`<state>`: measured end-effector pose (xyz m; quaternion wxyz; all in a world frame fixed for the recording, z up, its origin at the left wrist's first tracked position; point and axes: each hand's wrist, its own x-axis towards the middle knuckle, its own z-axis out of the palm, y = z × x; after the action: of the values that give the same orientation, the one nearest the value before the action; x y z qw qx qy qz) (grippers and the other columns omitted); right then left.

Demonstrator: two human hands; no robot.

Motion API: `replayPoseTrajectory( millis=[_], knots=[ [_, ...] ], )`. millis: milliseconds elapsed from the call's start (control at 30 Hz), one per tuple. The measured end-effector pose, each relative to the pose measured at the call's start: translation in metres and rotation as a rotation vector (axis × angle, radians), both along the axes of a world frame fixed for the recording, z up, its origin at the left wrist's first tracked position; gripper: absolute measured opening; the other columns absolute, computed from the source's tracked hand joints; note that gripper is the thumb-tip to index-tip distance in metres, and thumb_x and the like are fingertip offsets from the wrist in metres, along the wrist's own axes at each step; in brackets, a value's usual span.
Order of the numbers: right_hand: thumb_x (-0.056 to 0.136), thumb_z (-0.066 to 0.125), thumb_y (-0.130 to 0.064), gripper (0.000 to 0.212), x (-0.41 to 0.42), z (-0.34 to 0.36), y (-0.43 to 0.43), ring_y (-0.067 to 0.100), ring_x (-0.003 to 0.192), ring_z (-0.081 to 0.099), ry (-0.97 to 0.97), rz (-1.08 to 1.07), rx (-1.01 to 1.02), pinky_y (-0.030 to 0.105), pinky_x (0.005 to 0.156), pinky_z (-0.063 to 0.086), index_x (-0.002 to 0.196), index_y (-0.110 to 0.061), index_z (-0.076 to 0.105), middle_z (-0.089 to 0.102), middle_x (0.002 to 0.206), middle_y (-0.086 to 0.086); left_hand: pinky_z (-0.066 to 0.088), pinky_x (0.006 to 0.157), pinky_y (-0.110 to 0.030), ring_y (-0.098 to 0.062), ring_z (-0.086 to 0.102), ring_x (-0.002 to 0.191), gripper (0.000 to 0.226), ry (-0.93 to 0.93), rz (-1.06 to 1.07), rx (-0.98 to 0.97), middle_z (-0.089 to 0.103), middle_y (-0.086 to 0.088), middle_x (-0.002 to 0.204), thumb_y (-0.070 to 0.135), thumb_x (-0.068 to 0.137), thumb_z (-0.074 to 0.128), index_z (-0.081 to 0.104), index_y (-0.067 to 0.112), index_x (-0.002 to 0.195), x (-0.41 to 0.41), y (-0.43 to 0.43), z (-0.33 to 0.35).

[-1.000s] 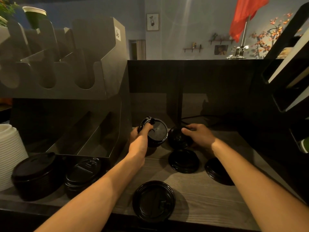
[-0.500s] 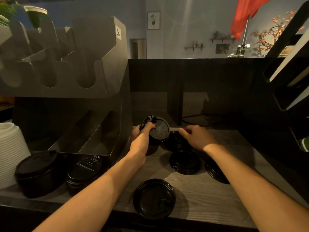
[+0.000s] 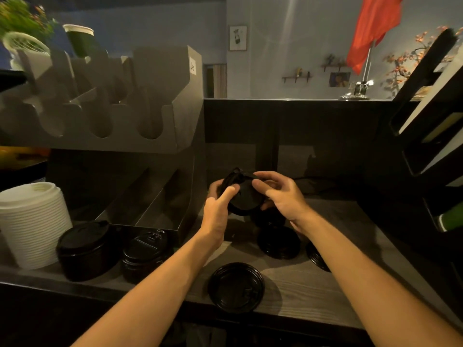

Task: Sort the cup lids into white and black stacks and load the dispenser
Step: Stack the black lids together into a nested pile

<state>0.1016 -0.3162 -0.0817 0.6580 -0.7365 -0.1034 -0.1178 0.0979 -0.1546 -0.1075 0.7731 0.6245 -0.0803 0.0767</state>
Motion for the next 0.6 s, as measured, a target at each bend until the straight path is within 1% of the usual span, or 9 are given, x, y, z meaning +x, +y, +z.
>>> replayPoseTrajectory(
  millis=[100,133,200,267,300,400,500,533,600],
  knots=[
    [0.093,0.07,-0.028,0.027,-0.016,0.004,0.005,0.014,0.102,0.069,-0.063,-0.068,-0.004,0.029,0.071,0.061,0.12,-0.025,0.064,0.069,0.112,-0.001,0.053,0.105,-0.045,-0.023,0.064,0.119,0.076,-0.056,0.019,0.018,0.065,-0.005,0.126,0.059,0.068,0.075,0.053,0.026,0.133,-0.008,0.0,0.004],
    [0.094,0.069,-0.029,0.027,-0.021,0.005,0.007,0.013,0.101,0.069,-0.088,-0.088,-0.009,0.028,0.07,0.061,0.12,-0.024,0.064,0.069,0.112,-0.002,0.053,0.106,-0.044,-0.021,0.063,0.12,0.076,-0.075,0.017,0.026,0.065,-0.003,0.127,0.061,0.068,0.075,0.053,0.027,0.133,-0.01,0.0,0.007],
    [0.094,0.068,-0.031,0.029,-0.033,0.01,0.009,0.011,0.096,0.071,-0.12,-0.11,0.004,0.026,0.068,0.059,0.122,-0.022,0.064,0.071,0.11,-0.002,0.055,0.102,-0.038,-0.017,0.065,0.117,0.061,-0.112,0.014,0.036,0.066,0.001,0.125,0.054,0.074,0.076,0.055,0.031,0.126,-0.017,0.002,0.013],
    [0.095,0.068,-0.031,0.028,-0.046,0.016,0.013,0.009,0.093,0.073,-0.12,-0.103,0.014,0.026,0.067,0.059,0.121,-0.021,0.063,0.071,0.109,0.0,0.058,0.095,-0.035,-0.018,0.068,0.114,0.043,-0.145,0.005,0.016,0.068,0.001,0.122,0.044,0.083,0.077,0.058,0.032,0.12,-0.025,0.006,0.017],
    [0.095,0.067,-0.031,0.027,-0.051,0.02,0.015,0.01,0.092,0.073,-0.122,-0.092,0.009,0.027,0.067,0.059,0.12,-0.021,0.063,0.071,0.108,0.002,0.059,0.093,-0.035,-0.019,0.068,0.113,0.038,-0.158,0.008,0.004,0.069,0.0,0.12,0.04,0.086,0.077,0.059,0.031,0.119,-0.03,0.01,0.02],
    [0.094,0.068,-0.033,0.025,-0.066,0.03,0.028,0.016,0.091,0.074,-0.143,-0.059,-0.016,0.031,0.068,0.061,0.117,-0.022,0.063,0.072,0.107,0.005,0.06,0.092,-0.037,-0.019,0.07,0.109,0.043,-0.193,0.029,-0.037,0.07,-0.001,0.118,0.041,0.08,0.076,0.062,0.027,0.119,-0.044,0.024,0.026],
    [0.094,0.068,-0.035,0.026,-0.079,0.037,0.046,0.019,0.094,0.073,-0.159,-0.038,-0.032,0.036,0.07,0.063,0.116,-0.023,0.063,0.071,0.108,0.006,0.06,0.095,-0.042,-0.019,0.07,0.109,0.047,-0.211,0.061,-0.049,0.07,-0.002,0.117,0.042,0.077,0.075,0.062,0.026,0.119,-0.059,0.042,0.033],
    [0.094,0.067,-0.035,0.025,-0.083,0.038,0.053,0.019,0.095,0.073,-0.16,-0.028,-0.035,0.037,0.071,0.063,0.116,-0.023,0.063,0.071,0.108,0.006,0.059,0.096,-0.044,-0.02,0.07,0.11,0.047,-0.215,0.073,-0.05,0.07,-0.002,0.117,0.042,0.077,0.076,0.063,0.025,0.119,-0.064,0.05,0.034],
    [0.095,0.066,-0.033,0.022,-0.089,0.04,0.068,0.018,0.097,0.072,-0.152,0.002,-0.052,0.033,0.071,0.062,0.115,-0.024,0.062,0.071,0.107,0.005,0.058,0.098,-0.047,-0.02,0.07,0.11,0.045,-0.218,0.098,-0.048,0.071,-0.002,0.117,0.041,0.077,0.076,0.063,0.026,0.118,-0.074,0.067,0.033]
  ],
)
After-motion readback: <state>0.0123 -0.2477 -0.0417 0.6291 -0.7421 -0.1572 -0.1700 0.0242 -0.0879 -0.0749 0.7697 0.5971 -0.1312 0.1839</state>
